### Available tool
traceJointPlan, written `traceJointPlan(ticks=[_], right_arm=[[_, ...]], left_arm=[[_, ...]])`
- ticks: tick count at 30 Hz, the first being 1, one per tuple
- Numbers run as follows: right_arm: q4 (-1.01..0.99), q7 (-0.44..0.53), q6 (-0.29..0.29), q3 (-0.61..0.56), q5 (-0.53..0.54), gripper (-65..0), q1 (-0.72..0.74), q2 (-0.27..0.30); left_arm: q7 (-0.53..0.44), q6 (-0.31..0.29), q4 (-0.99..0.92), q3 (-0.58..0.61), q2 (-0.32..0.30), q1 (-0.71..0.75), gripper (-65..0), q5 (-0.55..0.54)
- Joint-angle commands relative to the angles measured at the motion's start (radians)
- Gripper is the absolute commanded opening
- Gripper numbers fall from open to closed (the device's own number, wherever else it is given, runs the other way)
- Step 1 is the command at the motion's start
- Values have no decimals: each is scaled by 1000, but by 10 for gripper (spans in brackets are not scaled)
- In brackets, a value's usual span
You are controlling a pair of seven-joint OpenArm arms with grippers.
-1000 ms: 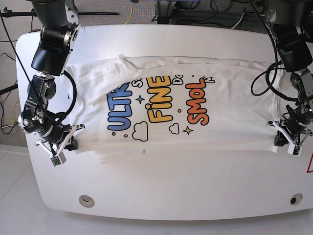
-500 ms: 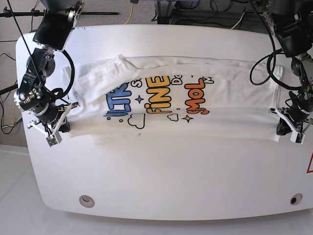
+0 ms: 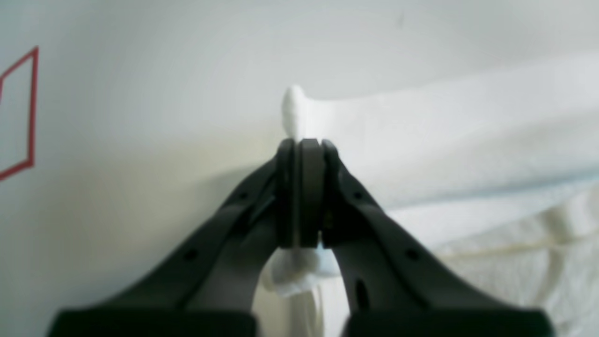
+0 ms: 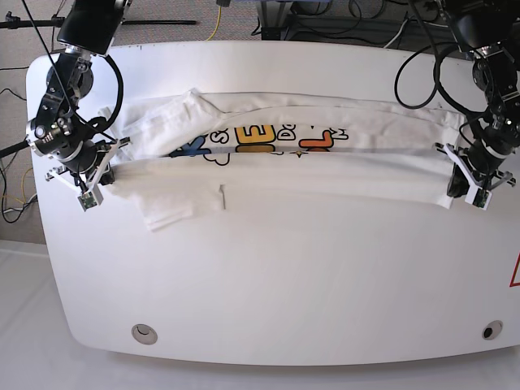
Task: Fold the T-shirt properly
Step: 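Lift the pinched edges and fold them toward the collar with both grippers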
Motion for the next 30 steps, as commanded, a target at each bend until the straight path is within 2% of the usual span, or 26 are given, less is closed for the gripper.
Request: traceJointPlan(ticks=[1,15,30], right_arm=[[18,22,-2,-5,0,-649,-3,14],[29,11,-2,-9,-1,-650,-106,13],[29,9,-2,-5,2,-650,-116,11]], left_arm=[[-30,14,22,-22,-17,26,-640,15],[-44,9,-42,-38,-28,72,-645,18],[-30,9,-30,-31,-16,99,-649,25]])
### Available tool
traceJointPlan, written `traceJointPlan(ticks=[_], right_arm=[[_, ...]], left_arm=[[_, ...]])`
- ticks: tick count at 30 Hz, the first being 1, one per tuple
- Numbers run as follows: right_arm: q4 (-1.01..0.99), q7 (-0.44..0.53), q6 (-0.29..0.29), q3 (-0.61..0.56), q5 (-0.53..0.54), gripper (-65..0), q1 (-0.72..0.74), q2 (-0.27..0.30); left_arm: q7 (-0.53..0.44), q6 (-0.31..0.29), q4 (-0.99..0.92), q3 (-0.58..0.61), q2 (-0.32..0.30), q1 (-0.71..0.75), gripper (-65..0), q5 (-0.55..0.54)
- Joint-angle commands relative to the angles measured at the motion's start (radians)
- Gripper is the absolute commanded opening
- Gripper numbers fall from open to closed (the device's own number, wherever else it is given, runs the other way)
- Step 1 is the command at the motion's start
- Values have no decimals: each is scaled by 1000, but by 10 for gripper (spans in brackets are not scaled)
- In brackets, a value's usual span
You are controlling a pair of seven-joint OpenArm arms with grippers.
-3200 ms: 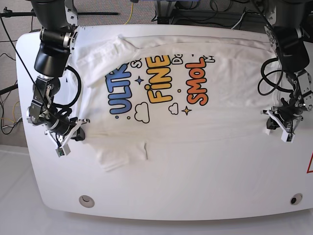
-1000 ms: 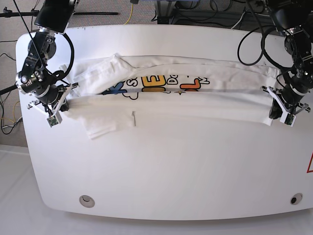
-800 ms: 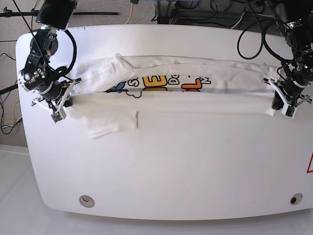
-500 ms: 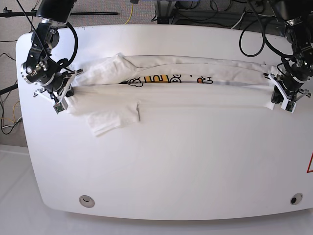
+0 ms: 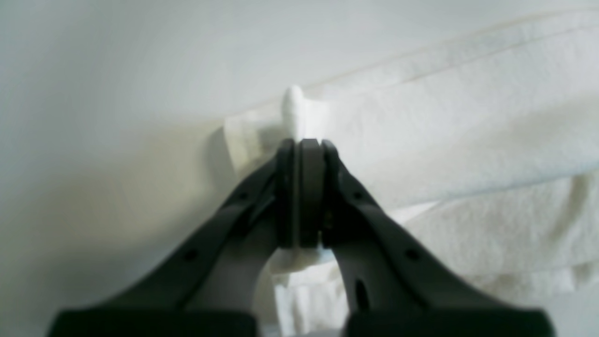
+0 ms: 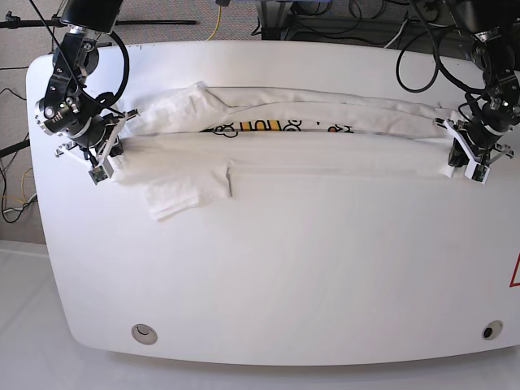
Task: Fold the T-shirt properly
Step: 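Lift the pinched edges and fold them toward the collar with both grippers, then open both grippers to release the folded shirt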
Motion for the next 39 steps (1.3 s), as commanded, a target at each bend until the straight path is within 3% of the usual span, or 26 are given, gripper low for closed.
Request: traceJointPlan(ticks=[1,13,17,19,21,23,27,31,39], right_arm=[[13,-4,-2,14,4,-650,-3,13],[9,-13,-2,11,3,-650,-4,6],[9,-25,-2,10,6,-556,1,6],[8,-28,-2,11,7,-472,2,6],[7,-32,-2,14,9,-315,-8,4],[7,-33,-2,14,10,-271,-9,3],[14,-33,-2,14,12,-248,-9,1],[27,-32,-2,11,15,-246,-7,-1],[99,-25,-2,19,39,-237,2,5]], left_arm=[[-17,6,50,-9,-12,23,-650,-6],[-12,6,46,-16,-1,64,-630,9],[-13,6,44,-12,-3,64,-528,23],[-15,6,43,-11,-4,63,-474,32],[-15,6,54,-7,-5,55,-373,39],[-26,6,54,-6,-6,52,-313,44],[-48,6,55,-5,-7,45,-205,54],[-49,6,56,-4,-7,24,-137,54],[-40,6,77,-7,-5,-29,-89,36]])
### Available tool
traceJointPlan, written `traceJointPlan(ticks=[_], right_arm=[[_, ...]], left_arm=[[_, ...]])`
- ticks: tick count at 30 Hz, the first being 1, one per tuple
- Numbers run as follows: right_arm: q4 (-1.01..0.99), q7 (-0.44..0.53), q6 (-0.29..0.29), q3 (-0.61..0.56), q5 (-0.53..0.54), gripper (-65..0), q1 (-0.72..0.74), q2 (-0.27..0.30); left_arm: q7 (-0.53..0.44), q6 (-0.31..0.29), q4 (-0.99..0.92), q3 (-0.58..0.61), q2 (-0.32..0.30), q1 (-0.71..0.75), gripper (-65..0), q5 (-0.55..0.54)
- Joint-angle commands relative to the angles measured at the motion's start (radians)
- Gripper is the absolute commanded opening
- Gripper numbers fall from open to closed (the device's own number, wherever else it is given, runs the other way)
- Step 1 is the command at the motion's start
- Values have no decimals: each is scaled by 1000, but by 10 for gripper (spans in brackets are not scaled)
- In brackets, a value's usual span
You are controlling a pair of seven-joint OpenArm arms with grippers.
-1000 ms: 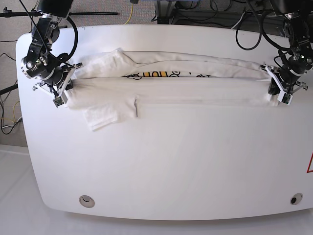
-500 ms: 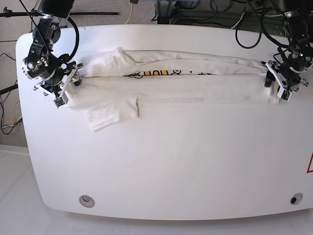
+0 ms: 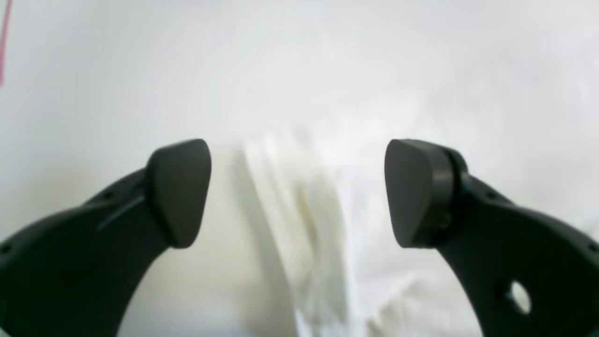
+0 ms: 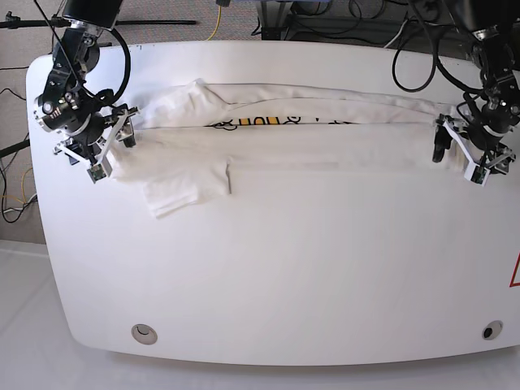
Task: Fold the T-shirt properly
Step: 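Open both grippers to release the folded shirt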
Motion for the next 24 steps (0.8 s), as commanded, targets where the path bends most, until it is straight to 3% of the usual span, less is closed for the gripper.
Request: traceJointPlan(ticks=[1,12,24], right_arm=[[38,19,-2,7,14,-236,15,17],[109,19,-2,24,15,-243,83,8],[34,7,-2,-5,7,-241,189,-3]], left_arm=[[-15,2,41,-7,-16,-24,-88,-23],[-12,2,151,0,2,-60,-99,-34],[-27,2,184,5,-3,-50,-104,-20]])
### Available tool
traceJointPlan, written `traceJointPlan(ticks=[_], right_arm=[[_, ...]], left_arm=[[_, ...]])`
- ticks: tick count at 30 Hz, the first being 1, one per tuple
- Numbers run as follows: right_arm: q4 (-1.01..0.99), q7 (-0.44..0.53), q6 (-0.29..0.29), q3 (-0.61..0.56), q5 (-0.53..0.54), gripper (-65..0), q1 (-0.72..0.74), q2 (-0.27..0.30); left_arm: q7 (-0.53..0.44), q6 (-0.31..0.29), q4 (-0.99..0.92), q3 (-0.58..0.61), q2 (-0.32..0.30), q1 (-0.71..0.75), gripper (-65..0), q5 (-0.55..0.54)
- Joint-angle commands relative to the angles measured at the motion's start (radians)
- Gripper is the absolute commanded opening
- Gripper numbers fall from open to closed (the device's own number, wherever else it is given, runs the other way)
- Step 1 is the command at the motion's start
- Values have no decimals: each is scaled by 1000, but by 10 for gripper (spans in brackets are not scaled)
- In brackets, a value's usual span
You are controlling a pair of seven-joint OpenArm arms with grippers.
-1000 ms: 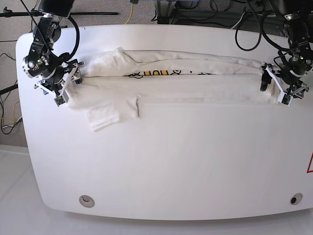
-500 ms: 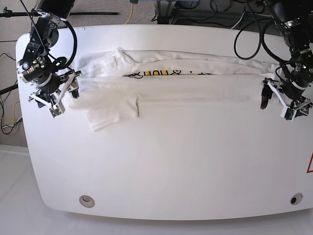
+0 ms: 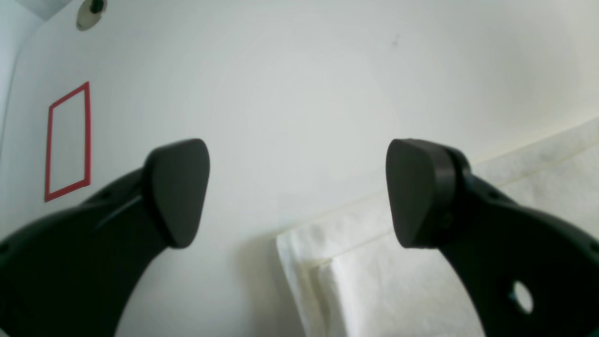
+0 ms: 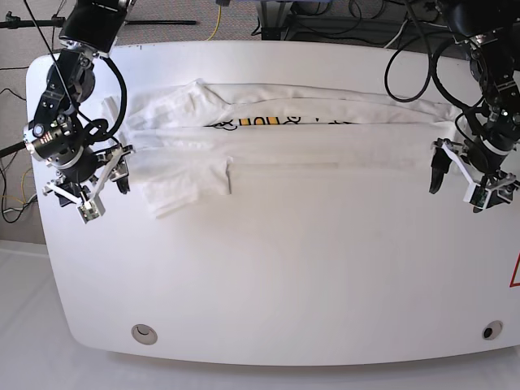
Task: Fold the T-shirt properly
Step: 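Open both grippers to release the folded shirt, then move both grippers to the folded edge and grasp it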
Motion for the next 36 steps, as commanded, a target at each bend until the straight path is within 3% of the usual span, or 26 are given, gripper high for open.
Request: traceJointPlan(ticks=[1,12,22,36], right_arm=[[-28,11,-2,0,6,-241,40,-1],[-281,36,-2,-25,5,-230,185,-44],[-560,139,-2,-78,14,-227,329,-33],[-771,275,-2,-133,16,-219,407,-8]], left_arm=[[-24,3,20,-5,-24,-7,-105,-5],[-20,3,39,4,-20,1,-100,-6],[-18,3,50,39,-18,10,-98,-9],[-8,3,39,44,-16,14,-95,-9]])
